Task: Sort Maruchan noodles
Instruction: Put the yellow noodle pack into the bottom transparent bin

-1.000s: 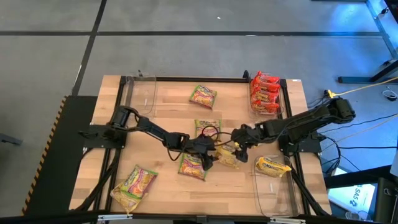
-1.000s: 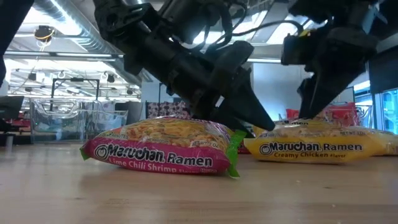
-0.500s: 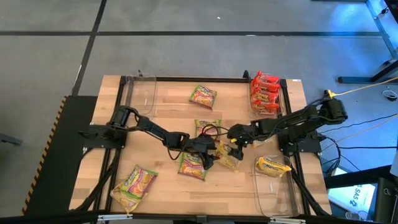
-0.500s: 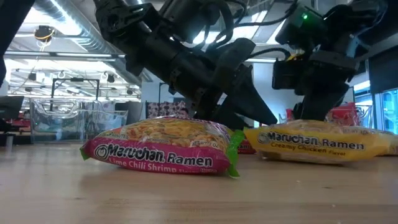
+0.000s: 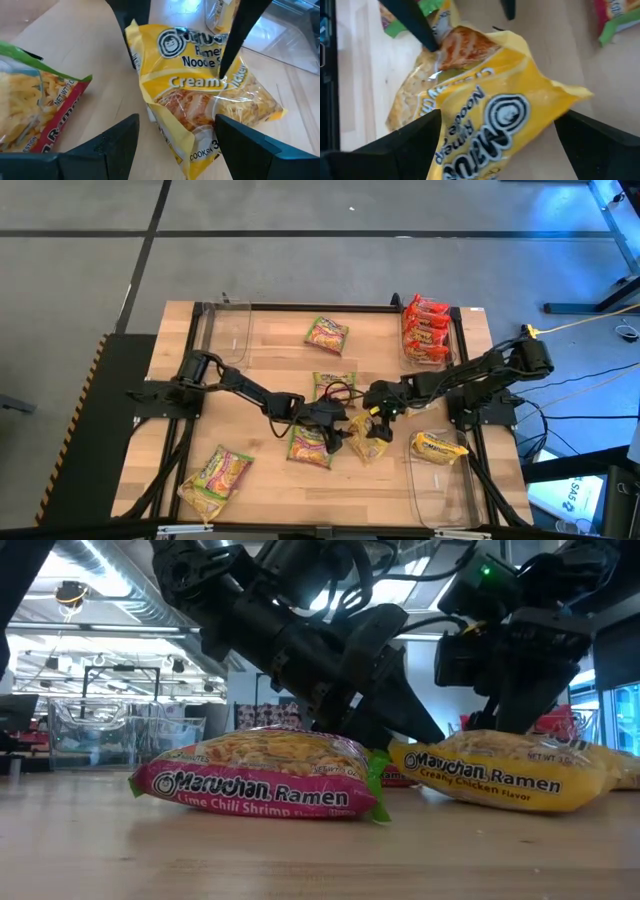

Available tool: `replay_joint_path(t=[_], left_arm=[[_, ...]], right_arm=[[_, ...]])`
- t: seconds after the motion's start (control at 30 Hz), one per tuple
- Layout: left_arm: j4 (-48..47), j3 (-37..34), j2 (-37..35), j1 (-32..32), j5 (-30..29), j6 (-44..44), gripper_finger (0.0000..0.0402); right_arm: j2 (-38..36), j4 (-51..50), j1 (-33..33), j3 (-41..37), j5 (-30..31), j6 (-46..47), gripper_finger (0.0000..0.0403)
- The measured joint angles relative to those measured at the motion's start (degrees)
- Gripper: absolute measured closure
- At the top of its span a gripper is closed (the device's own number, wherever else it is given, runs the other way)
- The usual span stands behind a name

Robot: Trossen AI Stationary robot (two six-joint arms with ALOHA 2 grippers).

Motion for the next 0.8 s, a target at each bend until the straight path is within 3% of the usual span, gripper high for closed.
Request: replay_joint_path(t=[0.43,0.8], left_arm=[[0.5,0.0,0.0,0.0,-0.4,1.4,0.0148],[1.7,0.0,0.0,0.3,-0.5,3.1,0.0148]], right_arm=[[0.0,0.3,0.0,0.0,0.6,-1.7,0.0058],[-0.1,0.5,0.0,0.0,0.4,-1.9,0.0179]])
